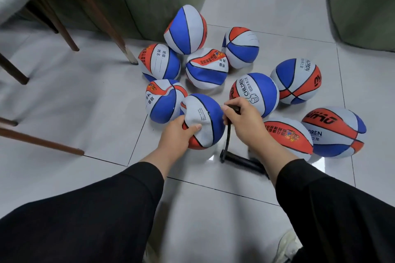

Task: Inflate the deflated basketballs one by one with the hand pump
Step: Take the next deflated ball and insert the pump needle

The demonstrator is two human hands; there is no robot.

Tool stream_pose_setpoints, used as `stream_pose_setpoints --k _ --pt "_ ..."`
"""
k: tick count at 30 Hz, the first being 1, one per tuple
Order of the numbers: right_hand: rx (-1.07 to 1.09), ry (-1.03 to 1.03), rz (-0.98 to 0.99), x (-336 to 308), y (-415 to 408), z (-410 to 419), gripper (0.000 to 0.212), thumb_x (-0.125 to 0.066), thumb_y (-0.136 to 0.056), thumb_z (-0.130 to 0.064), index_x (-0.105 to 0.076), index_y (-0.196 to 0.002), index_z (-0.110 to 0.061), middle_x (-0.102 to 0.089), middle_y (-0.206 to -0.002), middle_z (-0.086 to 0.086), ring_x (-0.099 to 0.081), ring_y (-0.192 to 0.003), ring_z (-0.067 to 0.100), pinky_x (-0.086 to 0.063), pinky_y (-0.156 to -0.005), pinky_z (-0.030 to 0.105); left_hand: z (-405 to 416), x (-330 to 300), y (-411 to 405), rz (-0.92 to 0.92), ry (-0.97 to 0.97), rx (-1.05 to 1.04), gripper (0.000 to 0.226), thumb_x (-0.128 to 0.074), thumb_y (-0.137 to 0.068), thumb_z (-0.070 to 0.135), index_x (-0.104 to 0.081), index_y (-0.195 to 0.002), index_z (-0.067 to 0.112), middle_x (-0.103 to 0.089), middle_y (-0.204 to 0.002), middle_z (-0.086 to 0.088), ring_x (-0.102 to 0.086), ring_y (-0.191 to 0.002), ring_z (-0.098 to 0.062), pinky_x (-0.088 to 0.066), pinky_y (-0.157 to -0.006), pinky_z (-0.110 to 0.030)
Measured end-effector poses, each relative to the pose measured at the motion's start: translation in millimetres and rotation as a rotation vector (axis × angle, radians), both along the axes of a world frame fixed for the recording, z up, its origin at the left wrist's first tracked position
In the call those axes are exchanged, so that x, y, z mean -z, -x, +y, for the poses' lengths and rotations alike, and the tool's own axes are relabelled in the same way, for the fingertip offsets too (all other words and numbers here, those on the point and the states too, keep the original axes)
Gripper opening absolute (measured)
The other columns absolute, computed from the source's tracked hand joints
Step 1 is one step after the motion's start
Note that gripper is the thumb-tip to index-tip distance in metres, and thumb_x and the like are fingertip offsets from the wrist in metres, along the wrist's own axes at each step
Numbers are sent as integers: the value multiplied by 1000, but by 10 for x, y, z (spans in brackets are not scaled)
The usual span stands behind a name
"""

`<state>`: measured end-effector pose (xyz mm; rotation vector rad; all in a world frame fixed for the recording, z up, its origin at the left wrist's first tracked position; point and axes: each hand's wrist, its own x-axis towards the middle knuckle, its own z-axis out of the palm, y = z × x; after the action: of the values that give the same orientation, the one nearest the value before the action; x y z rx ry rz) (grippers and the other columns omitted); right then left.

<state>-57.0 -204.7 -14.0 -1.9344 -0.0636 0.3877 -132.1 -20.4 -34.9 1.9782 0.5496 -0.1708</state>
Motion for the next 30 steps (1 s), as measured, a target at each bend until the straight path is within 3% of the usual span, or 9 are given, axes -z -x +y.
stream_pose_setpoints --k 8,13,17,22,27,30 --pt "-8 -8 -40 49 11 165 25 -43 -108 -29 -59 -93 -17 -59 -71 -1 -52 -60 3 -44 -59 15 -3 28 -86 -87 -103 25 33 -65 -101 30 -60 -130 14 -61 -125 0 -58 -113 -16 -45 -97 -29" --pt "-11 -6 -43 6 -9 171 25 -42 -108 -32 -58 -92 -22 -58 -73 -2 -50 -62 2 -43 -66 22 -55 -38 -84 -89 -91 19 35 -63 -103 26 -56 -135 15 -55 -119 10 -51 -109 -8 -39 -93 -20" --pt "-28 9 -43 4 -27 158 26 -42 -108 -33 -59 -95 -18 -59 -74 -2 -50 -62 0 -43 -66 21 -58 -43 -63 -85 -89 39 28 -62 -103 26 -56 -130 21 -55 -109 17 -51 -104 -5 -36 -77 -2" --pt "-73 74 -51 20 -30 140 28 -42 -108 -34 -57 -90 -20 -60 -75 -1 -48 -58 -2 -39 -56 10 -66 -44 -66 -79 -93 52 33 -62 -104 28 -56 -134 18 -55 -115 13 -50 -107 -7 -40 -91 -22" --pt "-124 158 -69 1 -52 127 25 -43 -108 -34 -55 -89 -23 -60 -75 -2 -49 -60 4 -37 -55 12 -70 -48 -67 -79 -112 55 33 -64 -103 28 -58 -133 17 -57 -115 11 -52 -107 -9 -42 -91 -23" --pt "-151 216 -72 -5 -66 112 23 -42 -108 -37 -54 -93 -24 -60 -78 -4 -53 -68 9 -40 -61 24 -91 -54 -72 -59 -157 70 32 -63 -102 31 -59 -131 17 -61 -116 7 -54 -106 -11 -44 -91 -26"
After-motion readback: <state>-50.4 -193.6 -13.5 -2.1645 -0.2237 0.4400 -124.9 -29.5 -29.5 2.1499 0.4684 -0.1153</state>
